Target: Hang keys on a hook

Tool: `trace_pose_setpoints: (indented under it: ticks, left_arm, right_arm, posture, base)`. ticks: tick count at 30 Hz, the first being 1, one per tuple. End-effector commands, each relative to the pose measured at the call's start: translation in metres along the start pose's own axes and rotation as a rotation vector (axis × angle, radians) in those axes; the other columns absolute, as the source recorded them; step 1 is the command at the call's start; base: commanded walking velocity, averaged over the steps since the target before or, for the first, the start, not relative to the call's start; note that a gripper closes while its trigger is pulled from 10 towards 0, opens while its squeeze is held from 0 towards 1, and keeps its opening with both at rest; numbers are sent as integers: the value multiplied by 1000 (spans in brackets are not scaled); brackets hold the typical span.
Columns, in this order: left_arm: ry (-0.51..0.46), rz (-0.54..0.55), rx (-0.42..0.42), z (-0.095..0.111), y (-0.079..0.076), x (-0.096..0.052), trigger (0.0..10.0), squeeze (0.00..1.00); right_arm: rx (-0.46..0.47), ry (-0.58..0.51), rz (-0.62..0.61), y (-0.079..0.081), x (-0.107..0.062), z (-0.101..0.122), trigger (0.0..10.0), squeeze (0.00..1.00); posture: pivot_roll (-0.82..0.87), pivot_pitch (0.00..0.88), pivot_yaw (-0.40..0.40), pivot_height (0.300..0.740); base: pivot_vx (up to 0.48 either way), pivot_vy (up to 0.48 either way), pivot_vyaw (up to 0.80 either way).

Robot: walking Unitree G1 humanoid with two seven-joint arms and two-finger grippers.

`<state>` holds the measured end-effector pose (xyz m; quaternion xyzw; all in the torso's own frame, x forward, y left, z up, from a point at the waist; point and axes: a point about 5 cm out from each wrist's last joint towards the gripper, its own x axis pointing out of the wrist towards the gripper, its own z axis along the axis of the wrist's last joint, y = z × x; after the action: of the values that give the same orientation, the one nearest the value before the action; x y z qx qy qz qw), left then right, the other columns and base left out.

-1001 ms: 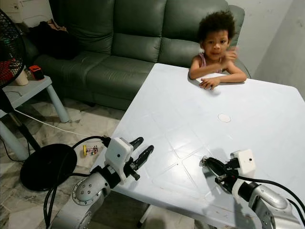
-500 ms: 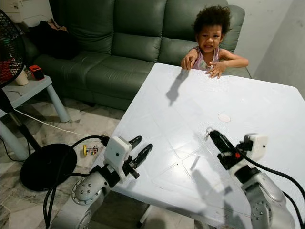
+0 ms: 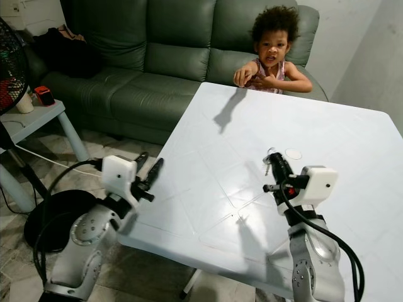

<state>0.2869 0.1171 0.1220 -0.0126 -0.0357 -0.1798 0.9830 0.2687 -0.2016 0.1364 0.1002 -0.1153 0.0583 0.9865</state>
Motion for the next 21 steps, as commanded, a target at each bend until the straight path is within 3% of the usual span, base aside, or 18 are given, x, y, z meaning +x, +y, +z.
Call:
trace_pose_setpoints:
  ticks: [1, 11, 18, 21]
  left_arm:
    - [-19, 11, -4, 6, 6, 6, 10000, 0]
    - [-45, 36, 2, 11, 22, 14, 10000, 0]
    - [-56, 50, -3, 12, 32, 26, 10000, 0]
    - [-73, 82, -54, 13, 35, 27, 10000, 0]
  right_arm:
    - [-11, -16, -2, 6, 2, 4, 10000, 0]
    - [-30, -27, -39, 18, 4, -1, 10000, 0]
    - [-110, -2, -90, 7, 10, -4, 10000, 0]
    - [-129, 6, -107, 3, 8, -7, 10000, 0]
  posture:
    - [64, 0, -46, 740]
    - [64, 0, -37, 740]
    - [63, 0, -35, 740]
    - [59, 0, -32, 740]
  base:
    - [0, 0, 0]
    - [0, 0, 0]
    - [0, 0, 0]
    - [0, 0, 0]
